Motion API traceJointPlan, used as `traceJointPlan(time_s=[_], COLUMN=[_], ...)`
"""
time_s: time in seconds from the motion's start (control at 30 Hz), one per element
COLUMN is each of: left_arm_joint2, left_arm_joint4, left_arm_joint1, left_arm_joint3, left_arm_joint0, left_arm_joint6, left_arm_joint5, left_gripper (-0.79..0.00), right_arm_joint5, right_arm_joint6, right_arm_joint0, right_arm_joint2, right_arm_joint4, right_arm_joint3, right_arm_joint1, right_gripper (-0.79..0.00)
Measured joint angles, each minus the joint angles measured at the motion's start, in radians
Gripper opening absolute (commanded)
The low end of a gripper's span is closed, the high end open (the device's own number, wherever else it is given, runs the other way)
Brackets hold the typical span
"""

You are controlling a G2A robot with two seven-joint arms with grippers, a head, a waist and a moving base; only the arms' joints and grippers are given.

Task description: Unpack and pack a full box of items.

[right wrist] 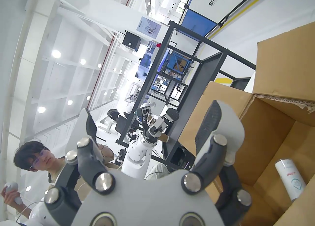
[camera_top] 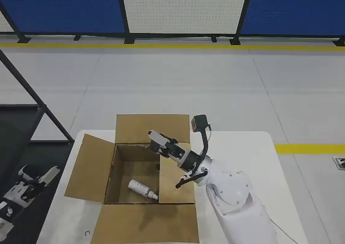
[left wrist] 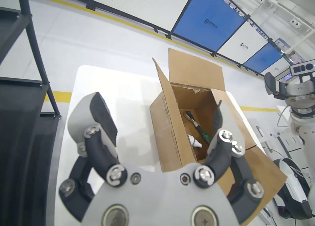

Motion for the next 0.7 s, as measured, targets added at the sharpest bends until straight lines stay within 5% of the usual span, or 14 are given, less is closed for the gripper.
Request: traceJointPlan(time_s=[0.7], left_arm_joint2=[0.138], left_arm_joint4=[-0.032], left_arm_joint1=[0.001], left_arm_joint3=[-0.063], left_arm_joint0=[-0.055], left_arm_joint6=[0.028], left_arm_joint5=[0.002], left_gripper=[0.0], right_arm_joint5=[0.0], right_arm_joint6=[0.0], right_arm_joint0=[0.0], right_arm_joint2=[0.0], right_arm_joint4=[0.0], right_arm_joint3=[0.0], right_arm_joint1=[0.0], right_gripper=[0.0])
